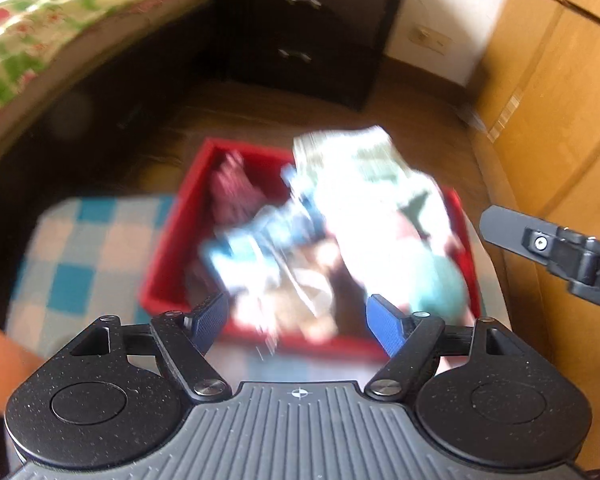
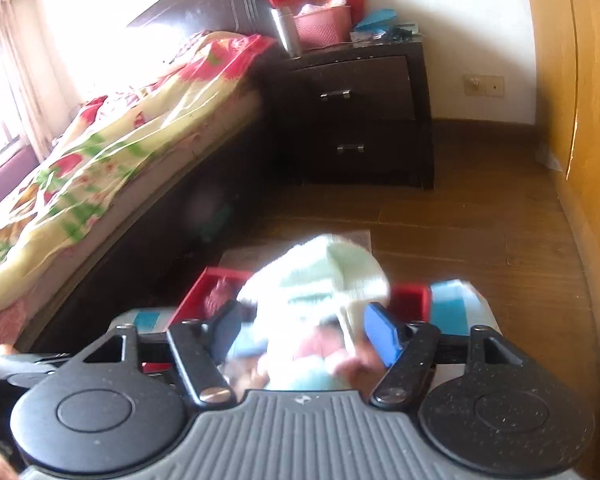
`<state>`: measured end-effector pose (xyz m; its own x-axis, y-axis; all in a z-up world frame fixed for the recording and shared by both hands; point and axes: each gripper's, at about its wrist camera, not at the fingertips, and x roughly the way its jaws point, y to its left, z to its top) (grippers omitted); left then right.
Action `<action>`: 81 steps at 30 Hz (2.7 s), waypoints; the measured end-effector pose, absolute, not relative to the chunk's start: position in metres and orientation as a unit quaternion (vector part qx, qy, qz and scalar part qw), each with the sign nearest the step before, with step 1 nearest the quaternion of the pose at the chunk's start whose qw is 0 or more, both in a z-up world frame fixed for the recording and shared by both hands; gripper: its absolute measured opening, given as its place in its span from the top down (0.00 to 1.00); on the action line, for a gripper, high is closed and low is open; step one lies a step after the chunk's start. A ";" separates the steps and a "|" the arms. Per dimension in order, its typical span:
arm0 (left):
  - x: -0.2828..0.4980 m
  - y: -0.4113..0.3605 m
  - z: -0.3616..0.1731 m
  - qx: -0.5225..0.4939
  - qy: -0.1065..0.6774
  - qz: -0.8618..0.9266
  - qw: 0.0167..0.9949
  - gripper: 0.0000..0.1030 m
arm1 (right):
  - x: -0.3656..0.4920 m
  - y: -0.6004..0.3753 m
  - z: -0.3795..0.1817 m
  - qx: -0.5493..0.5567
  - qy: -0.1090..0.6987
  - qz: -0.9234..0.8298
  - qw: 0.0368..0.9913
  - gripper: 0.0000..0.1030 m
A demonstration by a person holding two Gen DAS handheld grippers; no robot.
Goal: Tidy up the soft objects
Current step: 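Reach the right gripper to the striped knit hat while the left reaches the white cloth, then grasp the rainbow-striped knit hat with the right gripper while the left grasps the white cloth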
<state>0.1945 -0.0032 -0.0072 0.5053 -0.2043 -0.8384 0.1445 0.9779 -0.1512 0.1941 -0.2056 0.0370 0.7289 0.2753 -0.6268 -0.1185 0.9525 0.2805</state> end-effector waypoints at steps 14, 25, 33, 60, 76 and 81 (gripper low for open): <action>0.159 -0.039 -0.069 0.021 0.543 -0.164 0.823 0.24 | 0.090 -0.235 -0.017 0.098 0.472 0.115 0.868 0.50; 0.171 -0.063 -0.082 0.072 0.547 -0.212 0.807 0.19 | 0.092 -0.225 -0.038 0.066 0.507 0.134 0.849 0.49; 0.169 -0.078 -0.113 0.126 0.572 -0.230 0.777 0.16 | 0.093 -0.234 -0.049 0.066 0.528 0.132 0.836 0.49; 0.097 -0.003 -0.080 0.014 0.583 -0.134 0.801 0.41 | 0.093 -0.197 -0.061 -0.002 0.553 0.145 0.821 0.47; 0.096 0.009 -0.079 0.009 0.586 -0.125 0.801 0.40 | 0.106 -0.194 -0.081 -0.005 0.582 0.143 0.800 0.46; 0.094 0.013 -0.080 0.009 0.587 -0.123 0.800 0.40 | 0.105 -0.186 -0.081 -0.015 0.581 0.144 0.801 0.46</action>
<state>0.0943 0.0126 -0.0802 0.2808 -0.1868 -0.9414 0.2084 0.9693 -0.1302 0.1048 -0.1862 -0.0806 0.2832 0.2120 -0.9353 -0.2479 0.9583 0.1421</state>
